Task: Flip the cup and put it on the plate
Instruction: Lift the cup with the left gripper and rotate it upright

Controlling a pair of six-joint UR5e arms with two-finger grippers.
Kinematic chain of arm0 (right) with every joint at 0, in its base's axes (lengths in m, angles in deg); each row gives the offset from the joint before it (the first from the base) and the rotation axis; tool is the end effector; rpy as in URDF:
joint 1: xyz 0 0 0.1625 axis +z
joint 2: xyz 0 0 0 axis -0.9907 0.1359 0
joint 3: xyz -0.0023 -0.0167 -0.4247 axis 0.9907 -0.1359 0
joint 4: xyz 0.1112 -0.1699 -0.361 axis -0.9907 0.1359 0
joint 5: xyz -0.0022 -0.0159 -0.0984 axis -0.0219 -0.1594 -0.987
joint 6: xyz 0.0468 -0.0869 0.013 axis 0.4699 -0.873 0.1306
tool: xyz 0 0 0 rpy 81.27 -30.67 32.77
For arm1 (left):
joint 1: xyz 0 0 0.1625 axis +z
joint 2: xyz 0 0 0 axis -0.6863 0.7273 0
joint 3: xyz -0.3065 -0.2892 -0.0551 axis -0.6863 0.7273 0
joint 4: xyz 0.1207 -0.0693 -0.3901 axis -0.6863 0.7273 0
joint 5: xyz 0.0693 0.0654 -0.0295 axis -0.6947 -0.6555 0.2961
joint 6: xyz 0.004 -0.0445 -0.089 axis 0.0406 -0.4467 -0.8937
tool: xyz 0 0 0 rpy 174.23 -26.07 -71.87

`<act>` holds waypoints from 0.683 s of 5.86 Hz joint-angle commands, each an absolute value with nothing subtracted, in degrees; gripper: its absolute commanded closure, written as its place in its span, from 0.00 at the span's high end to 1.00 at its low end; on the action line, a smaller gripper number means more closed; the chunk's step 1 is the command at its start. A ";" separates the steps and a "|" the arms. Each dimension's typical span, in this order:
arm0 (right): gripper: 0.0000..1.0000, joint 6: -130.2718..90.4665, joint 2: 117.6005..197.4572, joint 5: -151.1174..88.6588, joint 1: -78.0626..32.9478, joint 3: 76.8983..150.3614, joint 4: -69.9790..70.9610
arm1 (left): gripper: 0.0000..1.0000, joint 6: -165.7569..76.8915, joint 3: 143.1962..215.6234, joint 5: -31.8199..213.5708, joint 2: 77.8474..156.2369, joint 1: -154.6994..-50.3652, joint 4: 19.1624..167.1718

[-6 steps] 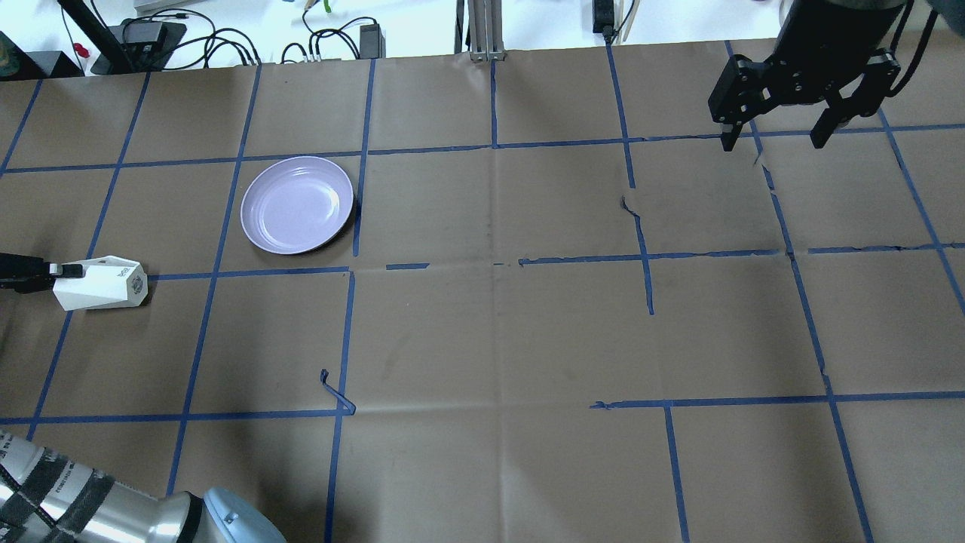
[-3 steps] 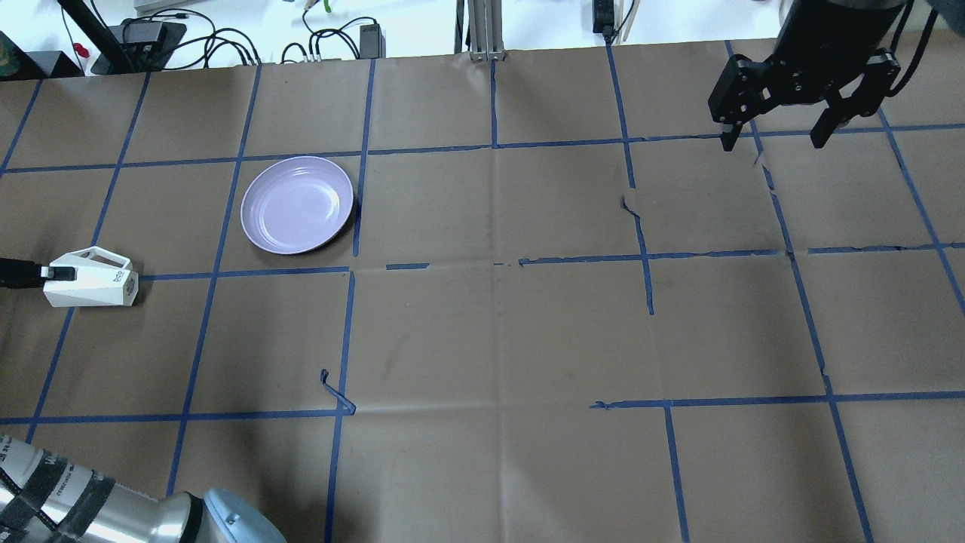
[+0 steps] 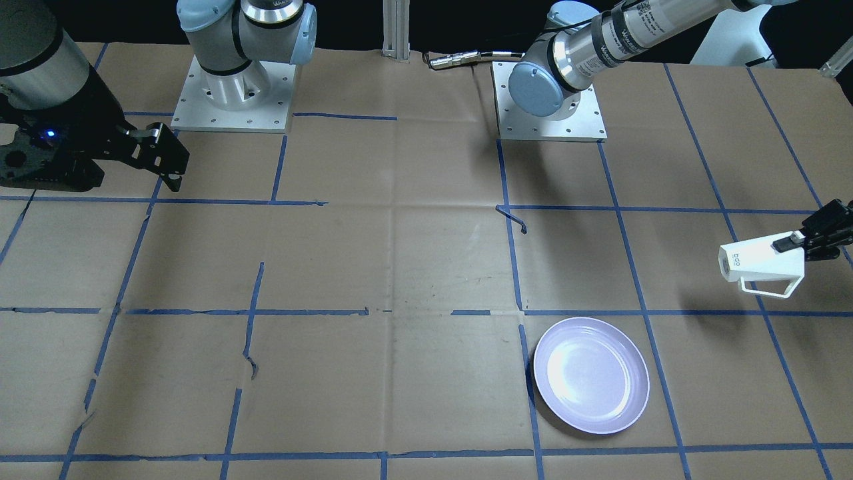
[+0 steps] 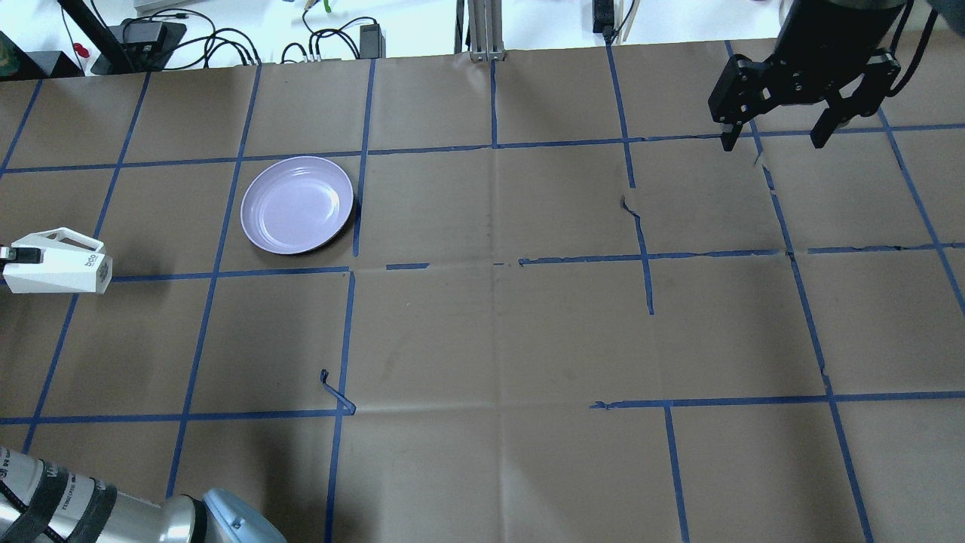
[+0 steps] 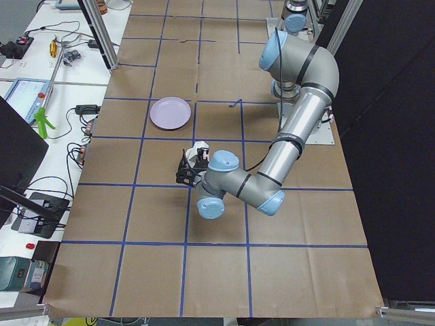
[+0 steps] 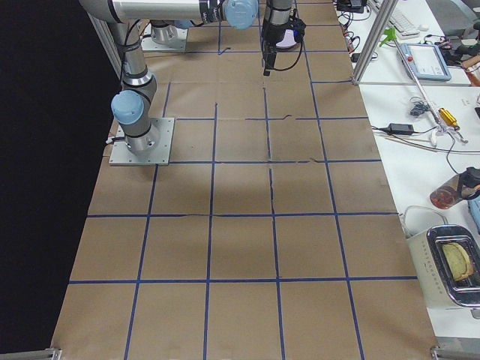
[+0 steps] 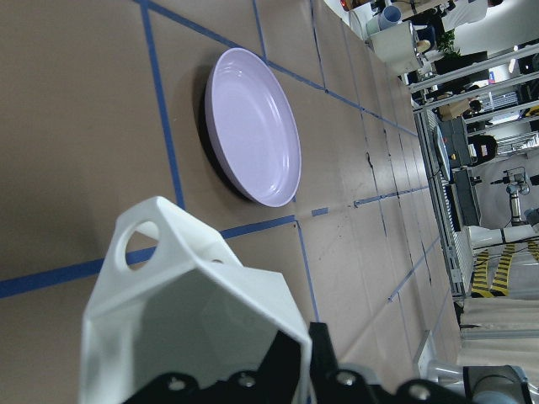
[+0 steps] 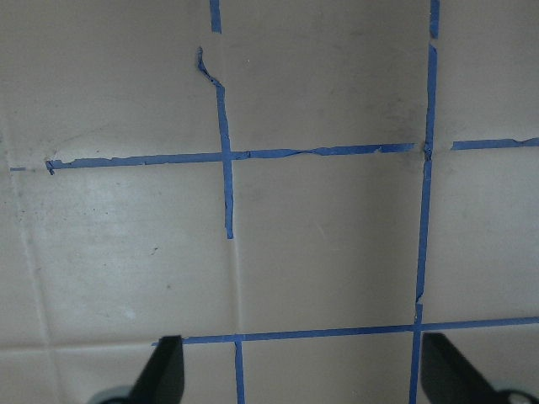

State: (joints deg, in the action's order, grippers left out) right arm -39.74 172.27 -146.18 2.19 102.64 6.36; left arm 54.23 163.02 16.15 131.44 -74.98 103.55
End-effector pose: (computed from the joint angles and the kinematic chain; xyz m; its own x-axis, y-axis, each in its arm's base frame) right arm 0.0780 -0.5335 0.4962 -0.9989 0.0373 0.0286 0.0396 0.9956 0.0846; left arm 0.4102 -0.4793 0.2626 -0.4828 0.1982 0.8530 -0.0502 0.9662 -0.2529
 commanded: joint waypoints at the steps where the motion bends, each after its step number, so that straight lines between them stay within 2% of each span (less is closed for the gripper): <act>1: 1.00 -39.74 172.27 -146.18 2.19 102.64 6.36 | 0.02 54.41 162.97 17.13 127.01 -76.81 105.13; 4: 1.00 -39.74 172.27 -146.18 2.19 102.64 6.36 | 0.03 34.63 163.15 7.34 117.61 -91.70 84.45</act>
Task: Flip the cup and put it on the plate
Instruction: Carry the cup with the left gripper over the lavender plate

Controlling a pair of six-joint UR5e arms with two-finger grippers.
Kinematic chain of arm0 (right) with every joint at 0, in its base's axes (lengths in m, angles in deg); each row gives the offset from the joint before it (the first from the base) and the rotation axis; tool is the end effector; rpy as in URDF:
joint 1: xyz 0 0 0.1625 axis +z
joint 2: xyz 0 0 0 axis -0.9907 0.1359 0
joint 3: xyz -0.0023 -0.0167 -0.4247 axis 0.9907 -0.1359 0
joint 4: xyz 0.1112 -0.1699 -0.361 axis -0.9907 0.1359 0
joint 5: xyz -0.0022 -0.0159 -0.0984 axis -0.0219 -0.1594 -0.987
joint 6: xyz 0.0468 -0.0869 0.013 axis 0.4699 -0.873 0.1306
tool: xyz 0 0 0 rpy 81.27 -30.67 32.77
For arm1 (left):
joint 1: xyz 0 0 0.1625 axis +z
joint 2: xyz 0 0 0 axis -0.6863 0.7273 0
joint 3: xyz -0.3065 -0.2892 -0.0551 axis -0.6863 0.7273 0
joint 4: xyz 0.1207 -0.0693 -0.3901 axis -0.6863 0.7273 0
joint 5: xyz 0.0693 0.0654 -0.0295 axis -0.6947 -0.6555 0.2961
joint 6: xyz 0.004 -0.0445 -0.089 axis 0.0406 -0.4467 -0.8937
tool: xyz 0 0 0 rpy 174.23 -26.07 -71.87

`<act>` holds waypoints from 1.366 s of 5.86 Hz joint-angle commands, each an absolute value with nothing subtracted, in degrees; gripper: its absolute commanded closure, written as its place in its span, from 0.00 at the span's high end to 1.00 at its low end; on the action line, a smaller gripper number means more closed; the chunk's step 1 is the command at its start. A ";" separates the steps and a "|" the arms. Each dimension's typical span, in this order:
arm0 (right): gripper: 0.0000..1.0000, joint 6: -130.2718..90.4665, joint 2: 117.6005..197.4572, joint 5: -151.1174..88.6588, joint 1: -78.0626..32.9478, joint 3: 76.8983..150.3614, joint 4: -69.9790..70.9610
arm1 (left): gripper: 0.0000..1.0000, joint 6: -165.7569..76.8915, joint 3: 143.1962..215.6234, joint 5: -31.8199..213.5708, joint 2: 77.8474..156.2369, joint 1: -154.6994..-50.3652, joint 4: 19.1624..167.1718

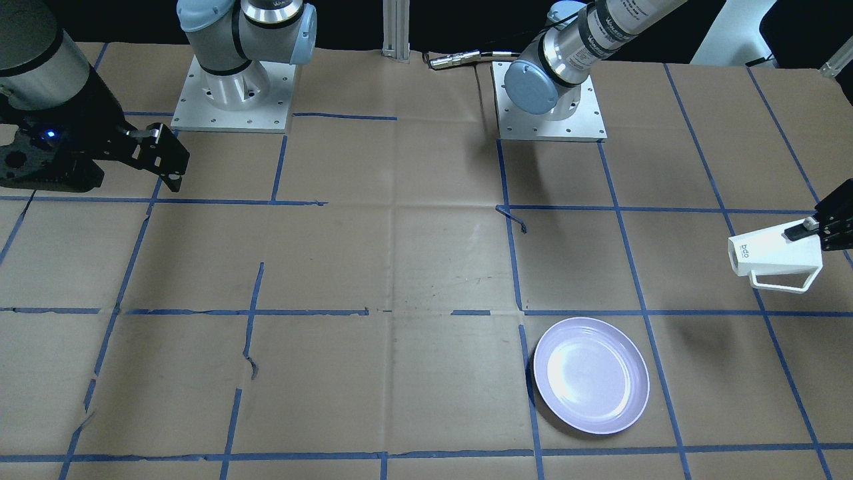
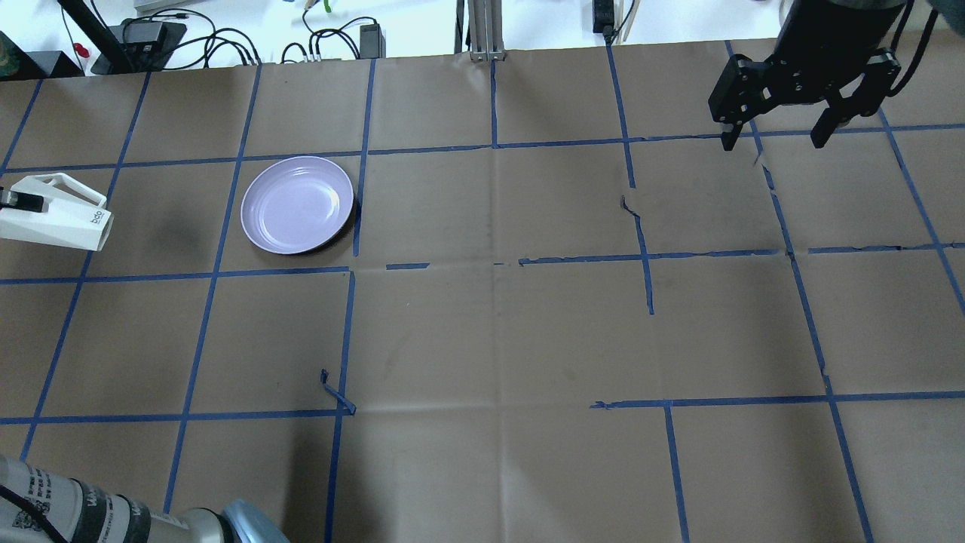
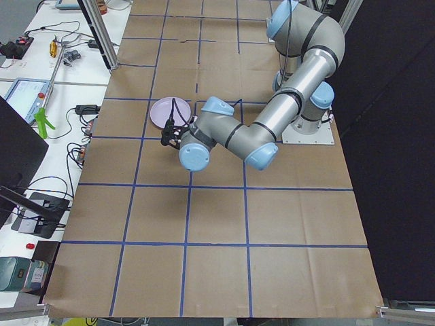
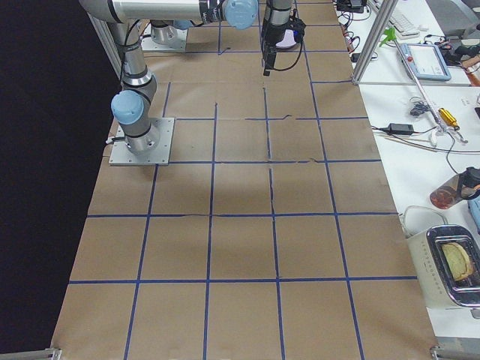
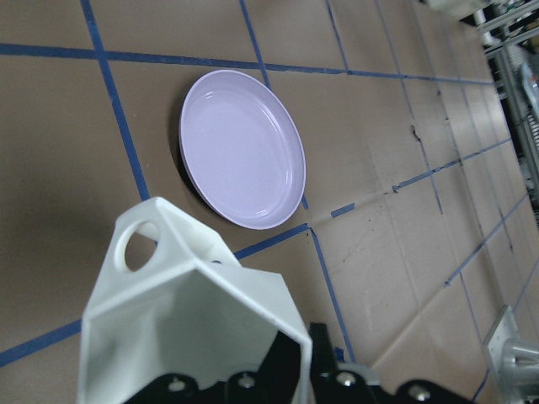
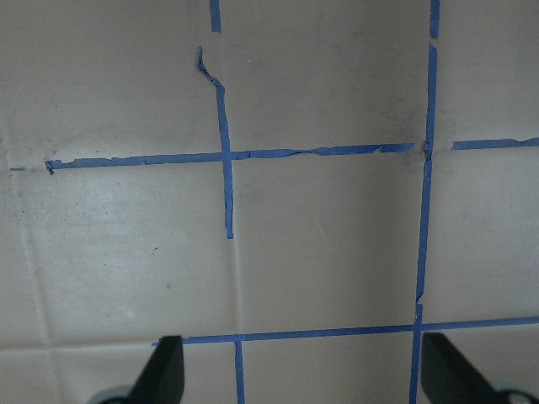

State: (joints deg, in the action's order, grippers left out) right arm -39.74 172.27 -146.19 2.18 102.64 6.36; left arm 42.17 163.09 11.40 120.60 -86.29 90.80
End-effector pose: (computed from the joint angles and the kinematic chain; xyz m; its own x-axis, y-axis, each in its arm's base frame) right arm 0.0779 -0.5335 0.4962 -0.9989 0.0375 0.0287 0.0398 0.9956 0.0846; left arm 0.3095 -0.5423 0.3758 -0.7078 0.2988 0.6401 0.1611 0.9505 -0.2655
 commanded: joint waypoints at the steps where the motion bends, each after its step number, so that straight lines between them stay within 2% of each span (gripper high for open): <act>1: 1.00 -39.74 172.27 -146.18 2.19 102.64 6.36 | 0.03 22.54 163.23 2.85 115.40 -98.81 77.94; 6: 1.00 -39.74 172.27 -146.18 2.19 102.64 6.36 | 0.02 -17.15 163.59 -13.44 118.17 -122.48 62.43; 8: 1.00 -39.74 172.27 -146.18 2.19 102.64 6.36 | 0.02 -17.93 164.29 -23.28 122.82 -128.48 53.12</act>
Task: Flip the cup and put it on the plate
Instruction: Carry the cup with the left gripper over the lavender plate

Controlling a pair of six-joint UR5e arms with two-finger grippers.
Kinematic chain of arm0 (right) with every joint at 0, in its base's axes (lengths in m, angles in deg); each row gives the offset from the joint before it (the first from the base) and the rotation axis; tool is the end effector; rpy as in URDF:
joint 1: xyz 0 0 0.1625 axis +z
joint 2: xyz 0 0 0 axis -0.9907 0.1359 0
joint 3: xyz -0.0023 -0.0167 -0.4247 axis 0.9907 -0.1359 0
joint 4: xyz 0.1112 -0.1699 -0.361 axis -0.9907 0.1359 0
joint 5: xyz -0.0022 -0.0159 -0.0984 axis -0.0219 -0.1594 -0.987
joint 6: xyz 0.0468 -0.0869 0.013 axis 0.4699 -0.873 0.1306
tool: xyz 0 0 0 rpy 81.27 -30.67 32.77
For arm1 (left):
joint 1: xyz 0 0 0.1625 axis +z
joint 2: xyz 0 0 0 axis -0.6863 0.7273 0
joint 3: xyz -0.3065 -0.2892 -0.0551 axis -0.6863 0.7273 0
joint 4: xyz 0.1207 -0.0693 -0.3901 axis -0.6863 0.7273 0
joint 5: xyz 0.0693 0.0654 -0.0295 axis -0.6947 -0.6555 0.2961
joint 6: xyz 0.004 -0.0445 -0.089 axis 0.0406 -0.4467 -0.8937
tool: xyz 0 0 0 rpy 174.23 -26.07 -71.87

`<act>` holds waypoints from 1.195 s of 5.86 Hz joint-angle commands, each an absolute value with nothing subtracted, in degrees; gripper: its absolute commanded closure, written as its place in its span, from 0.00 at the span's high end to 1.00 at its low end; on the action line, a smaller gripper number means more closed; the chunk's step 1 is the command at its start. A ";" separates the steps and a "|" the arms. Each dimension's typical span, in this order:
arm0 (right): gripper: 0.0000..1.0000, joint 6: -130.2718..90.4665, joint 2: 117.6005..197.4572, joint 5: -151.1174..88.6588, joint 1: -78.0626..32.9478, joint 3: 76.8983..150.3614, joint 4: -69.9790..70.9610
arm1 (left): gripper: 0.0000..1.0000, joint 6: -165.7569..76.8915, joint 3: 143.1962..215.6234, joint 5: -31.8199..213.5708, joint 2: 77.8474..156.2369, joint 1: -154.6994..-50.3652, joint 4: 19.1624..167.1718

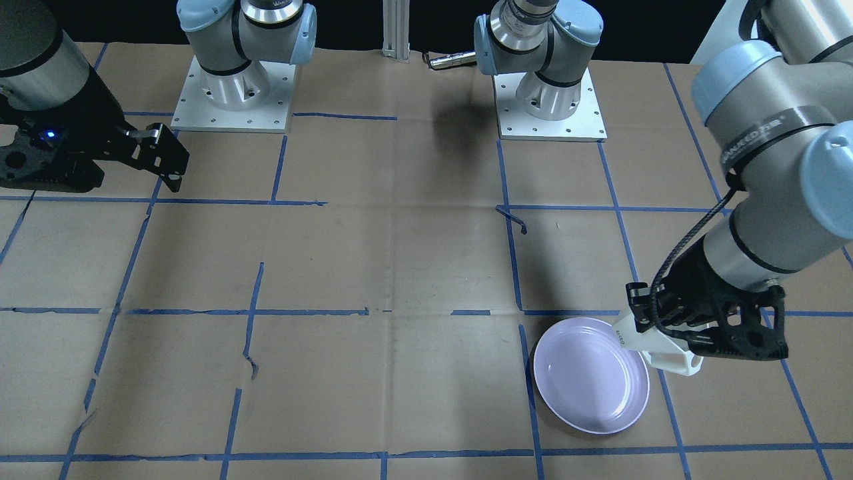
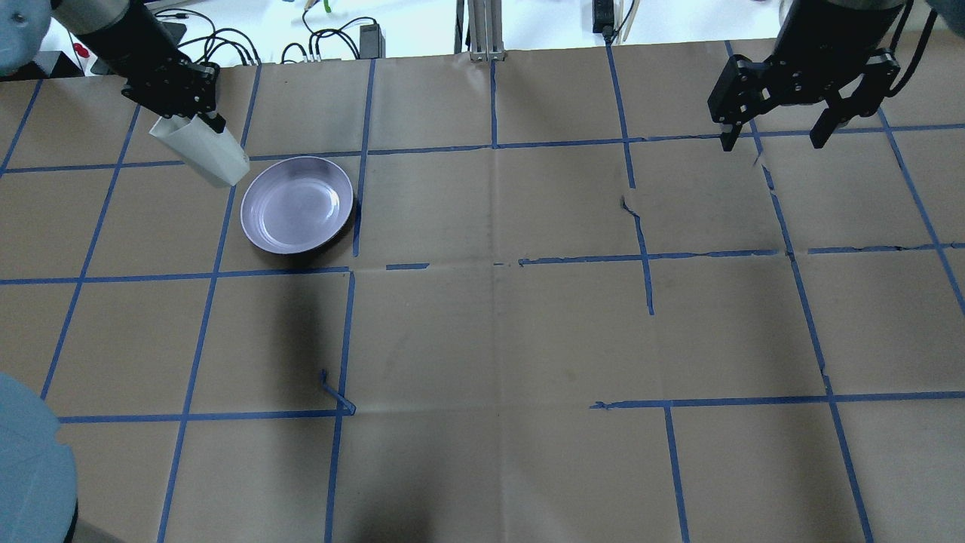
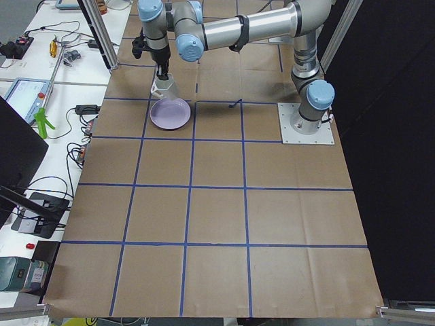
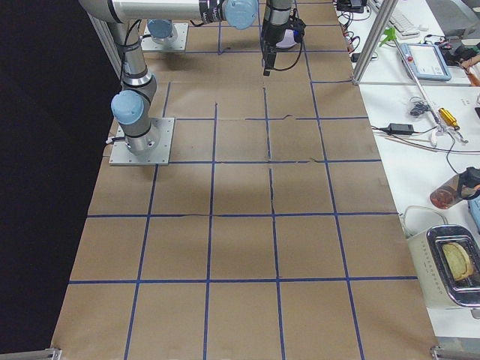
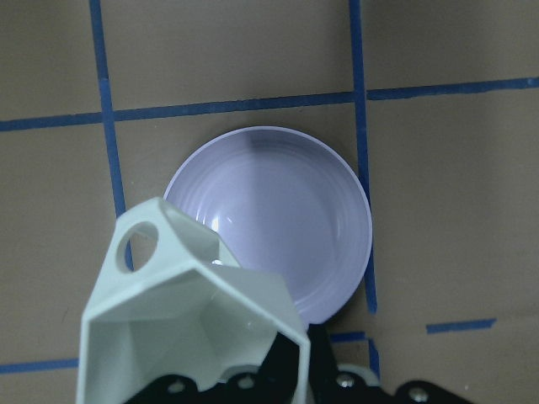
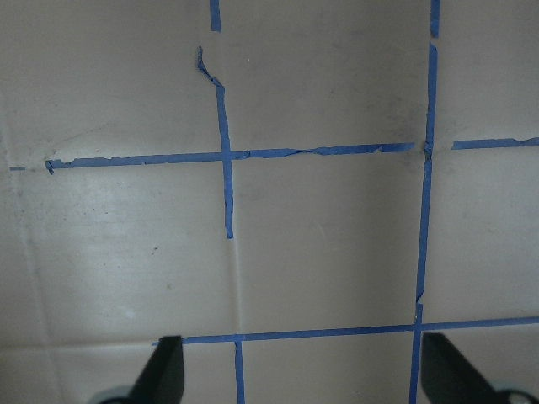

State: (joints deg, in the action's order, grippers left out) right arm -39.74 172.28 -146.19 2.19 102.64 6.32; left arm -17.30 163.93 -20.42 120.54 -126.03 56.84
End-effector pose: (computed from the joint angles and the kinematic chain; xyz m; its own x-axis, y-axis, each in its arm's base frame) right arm 0.0780 -0.5334 0.4962 -0.9989 0.0373 0.0287 0.0396 0.9956 0.0852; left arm -0.0490 -0.6683 0.3980 -0.9960 0.0889 -0.0014 0.0889 0.9957 -0.0258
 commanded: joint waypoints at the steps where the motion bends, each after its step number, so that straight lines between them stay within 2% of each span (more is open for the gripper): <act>1: 1.00 -39.74 172.27 -146.18 2.19 102.64 6.36 | 0.02 -17.23 166.12 -23.38 125.28 -128.68 49.09; 3: 1.00 -39.74 172.27 -146.18 2.19 102.64 6.36 | 0.02 -16.35 177.67 -23.47 126.89 -129.29 32.17; 5: 1.00 -39.74 172.27 -146.18 2.19 102.64 6.27 | 0.02 -16.08 180.72 -25.75 124.09 -129.47 30.59; 7: 1.00 -39.74 172.27 -146.18 2.19 102.64 6.36 | 0.25 -16.17 180.90 -25.32 124.16 -129.47 30.15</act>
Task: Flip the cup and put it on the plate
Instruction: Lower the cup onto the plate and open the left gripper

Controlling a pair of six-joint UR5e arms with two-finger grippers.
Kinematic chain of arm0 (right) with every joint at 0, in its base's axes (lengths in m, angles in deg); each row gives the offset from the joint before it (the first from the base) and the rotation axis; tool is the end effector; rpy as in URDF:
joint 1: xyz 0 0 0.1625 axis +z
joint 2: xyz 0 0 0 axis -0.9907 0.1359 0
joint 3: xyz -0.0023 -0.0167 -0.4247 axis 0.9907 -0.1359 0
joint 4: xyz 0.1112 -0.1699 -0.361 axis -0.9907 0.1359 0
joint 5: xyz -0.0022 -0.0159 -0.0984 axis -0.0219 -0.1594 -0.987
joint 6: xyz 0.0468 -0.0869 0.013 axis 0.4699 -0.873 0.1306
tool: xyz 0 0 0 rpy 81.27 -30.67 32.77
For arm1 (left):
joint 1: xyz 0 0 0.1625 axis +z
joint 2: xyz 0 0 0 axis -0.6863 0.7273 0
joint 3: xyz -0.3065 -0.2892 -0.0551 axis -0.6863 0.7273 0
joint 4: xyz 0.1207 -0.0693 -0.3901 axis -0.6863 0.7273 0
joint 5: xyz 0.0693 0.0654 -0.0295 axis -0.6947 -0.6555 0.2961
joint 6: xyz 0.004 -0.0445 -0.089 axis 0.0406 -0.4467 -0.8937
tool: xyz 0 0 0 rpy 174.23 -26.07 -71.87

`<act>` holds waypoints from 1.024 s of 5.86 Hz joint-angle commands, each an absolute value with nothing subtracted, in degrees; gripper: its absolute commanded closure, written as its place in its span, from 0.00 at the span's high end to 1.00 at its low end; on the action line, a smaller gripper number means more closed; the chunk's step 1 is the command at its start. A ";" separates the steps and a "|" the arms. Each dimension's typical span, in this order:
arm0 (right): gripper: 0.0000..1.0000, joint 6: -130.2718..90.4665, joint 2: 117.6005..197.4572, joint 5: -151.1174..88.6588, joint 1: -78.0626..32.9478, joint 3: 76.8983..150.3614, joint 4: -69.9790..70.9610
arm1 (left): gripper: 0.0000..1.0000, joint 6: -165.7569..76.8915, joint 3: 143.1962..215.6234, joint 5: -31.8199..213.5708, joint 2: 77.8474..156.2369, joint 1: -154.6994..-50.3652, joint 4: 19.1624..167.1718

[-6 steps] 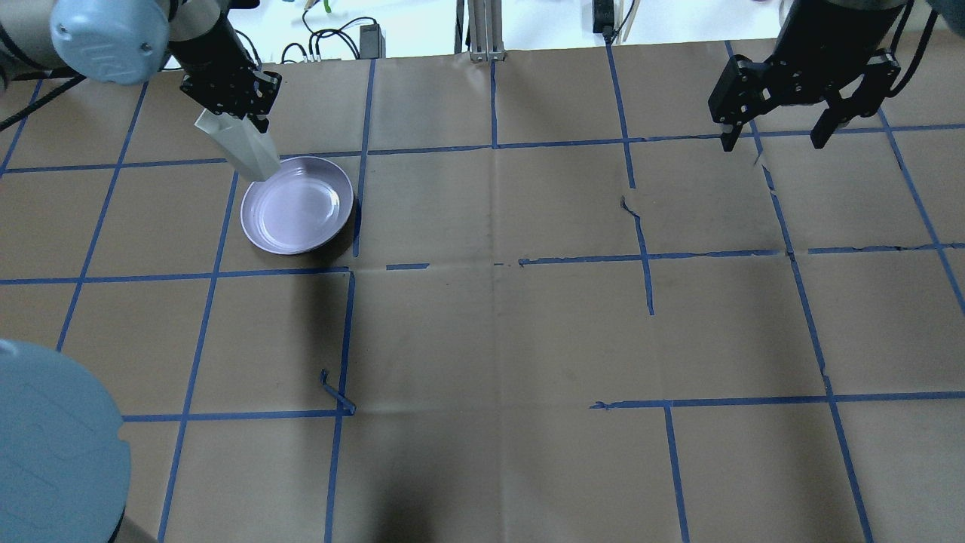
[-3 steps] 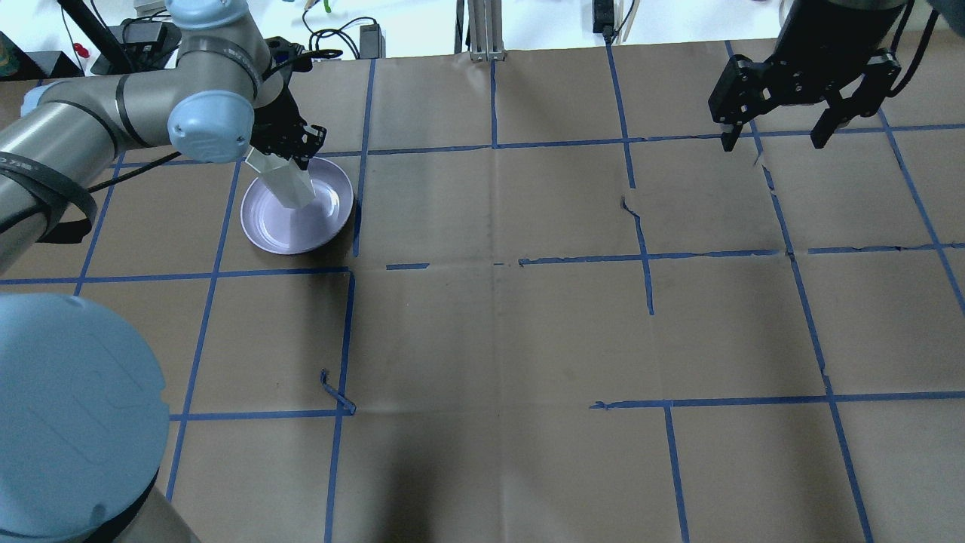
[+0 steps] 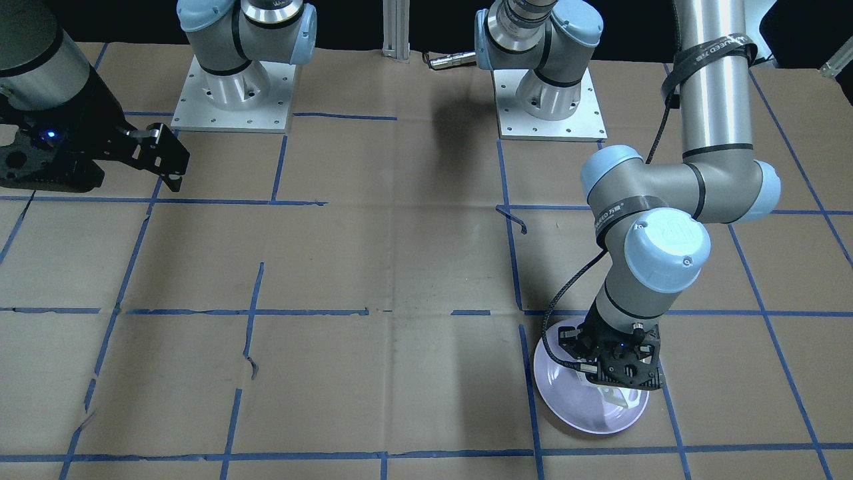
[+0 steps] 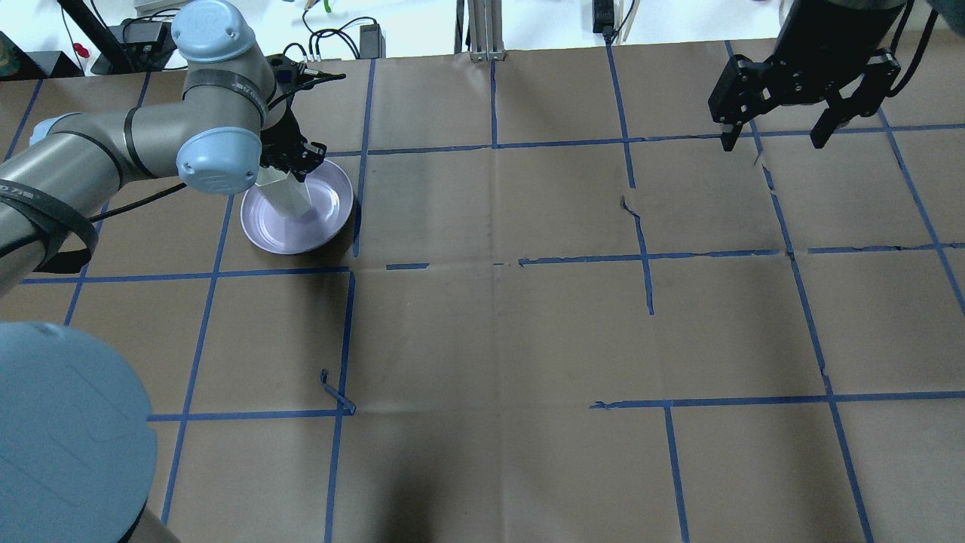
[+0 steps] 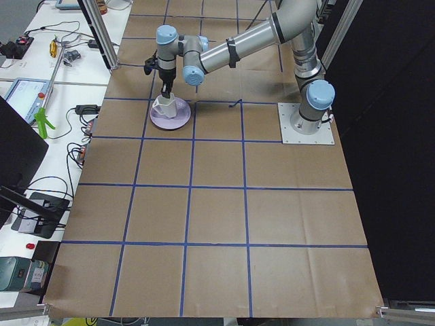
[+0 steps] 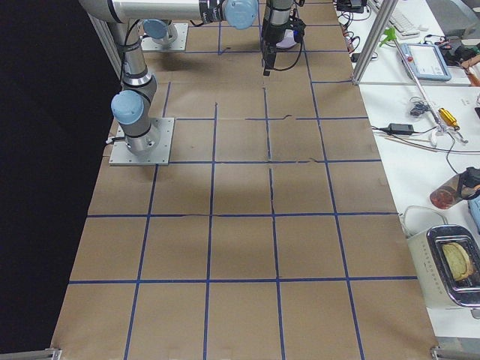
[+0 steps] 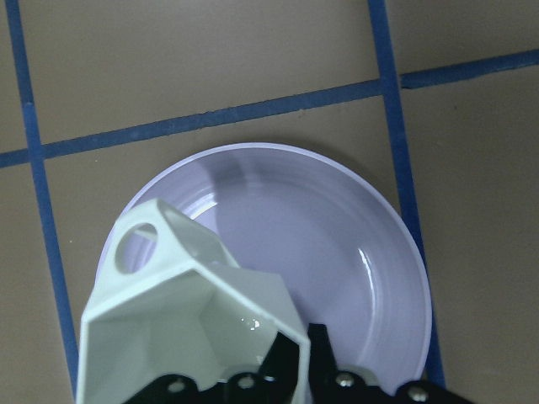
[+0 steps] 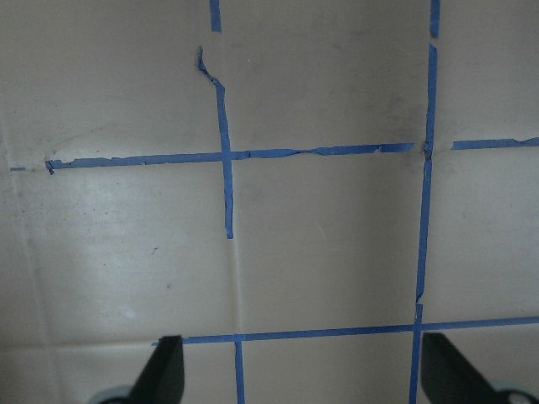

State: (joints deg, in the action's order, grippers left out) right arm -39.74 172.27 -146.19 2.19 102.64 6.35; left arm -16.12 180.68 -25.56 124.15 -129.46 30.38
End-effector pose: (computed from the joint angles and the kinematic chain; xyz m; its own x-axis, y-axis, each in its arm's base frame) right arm 0.0780 -0.5335 0.4962 -0.9989 0.0373 0.0287 0.0396 0.9956 0.0848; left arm -0.0807 -0.6530 0.2672 -0.9813 0.1559 -0.1132 0.1682 0.9798 -0.1080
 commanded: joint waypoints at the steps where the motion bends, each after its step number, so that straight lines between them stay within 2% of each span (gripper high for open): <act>1: 1.00 -39.74 172.27 -146.18 2.19 102.64 6.36 | 0.23 -16.17 181.08 -25.05 124.34 -129.47 30.15; 2: 1.00 -39.74 172.27 -146.18 2.19 102.64 6.36 | 0.26 -16.17 181.16 -25.05 124.60 -129.47 30.06; 3: 1.00 -39.74 172.27 -146.18 2.19 102.64 6.36 | 0.73 -16.43 181.16 -24.79 124.08 -129.47 29.80; 4: 1.00 -39.74 172.27 -146.18 2.19 102.64 6.27 | 0.98 -16.43 180.99 -21.22 123.64 -129.21 29.01; 6: 1.00 -39.74 172.27 -146.18 2.19 102.64 6.27 | 0.99 -16.52 180.73 -20.57 119.71 -128.94 28.92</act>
State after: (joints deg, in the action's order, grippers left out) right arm -39.74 172.27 -146.18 2.19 102.64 6.32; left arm -16.46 180.90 -20.86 121.80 -129.05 28.98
